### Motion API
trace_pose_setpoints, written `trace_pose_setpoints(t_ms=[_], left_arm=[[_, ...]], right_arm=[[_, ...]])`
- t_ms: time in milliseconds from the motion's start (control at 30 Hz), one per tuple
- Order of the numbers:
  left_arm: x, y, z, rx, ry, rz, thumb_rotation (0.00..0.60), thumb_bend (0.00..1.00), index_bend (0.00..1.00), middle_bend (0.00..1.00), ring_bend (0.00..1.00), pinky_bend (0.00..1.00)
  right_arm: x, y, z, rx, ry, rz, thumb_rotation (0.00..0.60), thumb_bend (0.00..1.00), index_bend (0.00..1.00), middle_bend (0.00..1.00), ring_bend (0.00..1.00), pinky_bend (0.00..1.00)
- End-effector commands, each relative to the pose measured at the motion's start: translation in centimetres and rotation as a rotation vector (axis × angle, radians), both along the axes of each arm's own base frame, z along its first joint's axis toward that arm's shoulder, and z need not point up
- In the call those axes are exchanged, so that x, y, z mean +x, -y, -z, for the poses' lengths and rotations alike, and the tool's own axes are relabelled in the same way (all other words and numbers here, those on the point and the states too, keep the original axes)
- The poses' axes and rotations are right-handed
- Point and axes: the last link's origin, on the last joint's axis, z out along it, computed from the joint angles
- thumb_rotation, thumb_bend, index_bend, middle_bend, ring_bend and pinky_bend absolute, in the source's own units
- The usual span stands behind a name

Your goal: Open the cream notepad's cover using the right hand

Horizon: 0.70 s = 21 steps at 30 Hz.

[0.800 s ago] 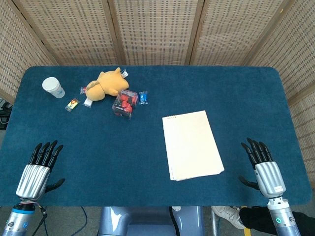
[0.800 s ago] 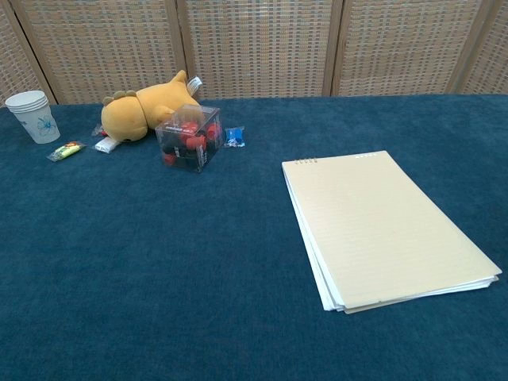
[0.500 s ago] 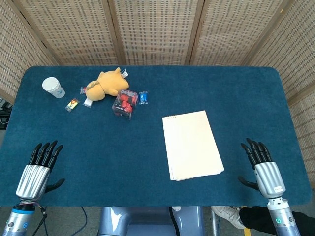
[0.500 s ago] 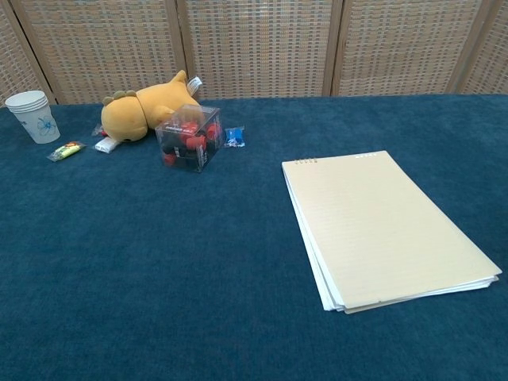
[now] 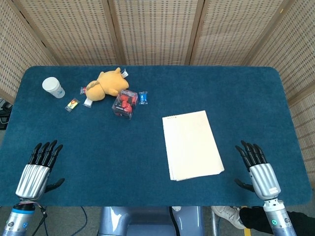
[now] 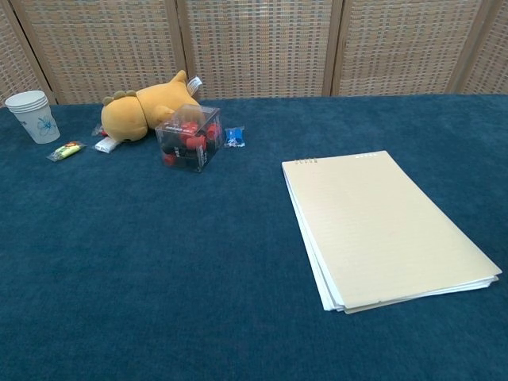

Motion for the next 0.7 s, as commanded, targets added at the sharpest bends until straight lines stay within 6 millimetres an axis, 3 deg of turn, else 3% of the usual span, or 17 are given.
trace_pose_setpoints(t_ms=[33, 300, 700], left_arm=[[0.0, 0.0, 0.0, 0.001, -0.001, 0.001, 0.600, 0.00, 0.00, 0.00, 0.00, 0.00], [0.0, 0.0, -0.1, 0.000, 0.003, -0.004, 0.600, 0.00, 0.00, 0.00, 0.00, 0.00], [0.1, 0.0, -0.1, 0.000, 0.006, -0.003, 0.600, 0.00, 0.00, 0.00, 0.00, 0.00]], right_arm=[[0.0, 0.0, 0.1, 0.003, 0.002, 0.000, 0.600, 0.15, 0.06, 0.00, 0.00, 0.00], [0.7, 0.7, 0.7, 0.030, 0.021, -0.007, 0.600, 0.15, 0.06, 0.00, 0.00, 0.00], [2.8, 2.4, 4.3, 0.120, 0.008, -0.001, 0.600, 0.14, 0.06, 0.00, 0.00, 0.00]])
